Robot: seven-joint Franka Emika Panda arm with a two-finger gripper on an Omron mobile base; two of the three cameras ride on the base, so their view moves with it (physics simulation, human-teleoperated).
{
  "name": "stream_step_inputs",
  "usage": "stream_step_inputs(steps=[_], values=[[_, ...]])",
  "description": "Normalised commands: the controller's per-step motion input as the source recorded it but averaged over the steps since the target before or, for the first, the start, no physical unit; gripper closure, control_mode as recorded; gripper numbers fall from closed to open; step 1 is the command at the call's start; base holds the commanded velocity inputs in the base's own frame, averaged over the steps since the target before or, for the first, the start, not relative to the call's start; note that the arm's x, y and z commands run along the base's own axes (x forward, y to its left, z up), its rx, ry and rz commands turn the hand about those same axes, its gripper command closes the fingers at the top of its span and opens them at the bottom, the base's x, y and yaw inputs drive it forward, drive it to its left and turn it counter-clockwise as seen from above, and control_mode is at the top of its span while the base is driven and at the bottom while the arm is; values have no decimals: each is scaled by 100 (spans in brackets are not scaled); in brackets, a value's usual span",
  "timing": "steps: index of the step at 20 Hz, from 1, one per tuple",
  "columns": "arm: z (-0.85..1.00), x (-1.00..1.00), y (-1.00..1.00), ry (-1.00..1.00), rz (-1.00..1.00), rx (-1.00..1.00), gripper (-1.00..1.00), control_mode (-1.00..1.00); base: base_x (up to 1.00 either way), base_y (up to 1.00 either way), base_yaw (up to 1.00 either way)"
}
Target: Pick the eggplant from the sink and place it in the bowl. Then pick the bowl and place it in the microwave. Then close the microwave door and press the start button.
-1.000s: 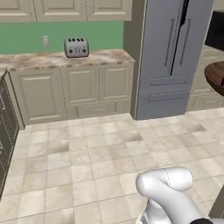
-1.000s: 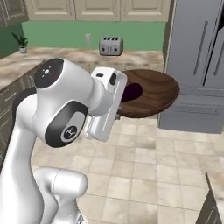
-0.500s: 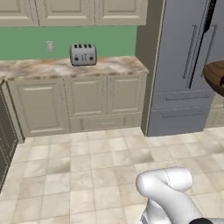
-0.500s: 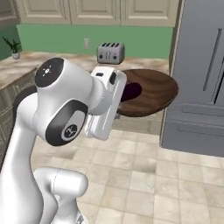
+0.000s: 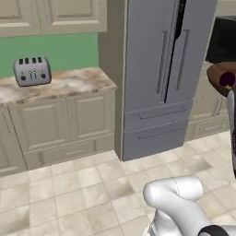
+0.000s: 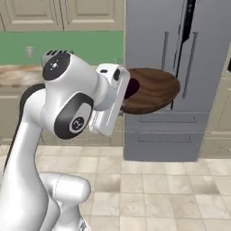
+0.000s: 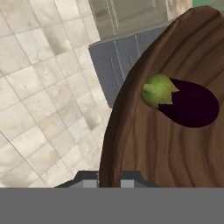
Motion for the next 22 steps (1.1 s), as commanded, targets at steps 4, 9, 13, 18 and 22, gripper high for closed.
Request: stream_step_inputs(steps=[4, 9, 13, 18, 22], values=[[0, 0, 0, 0, 0, 0, 100, 100, 13, -99, -58], [0, 0, 0, 0, 0, 0, 100, 100, 31, -89, -59], [0, 0, 0, 0, 0, 0, 100, 100, 92, -46, -52], [0, 0, 0, 0, 0, 0, 100, 100, 100, -15, -48], [0, 0, 0, 0, 0, 0, 100, 100, 100, -17, -47]])
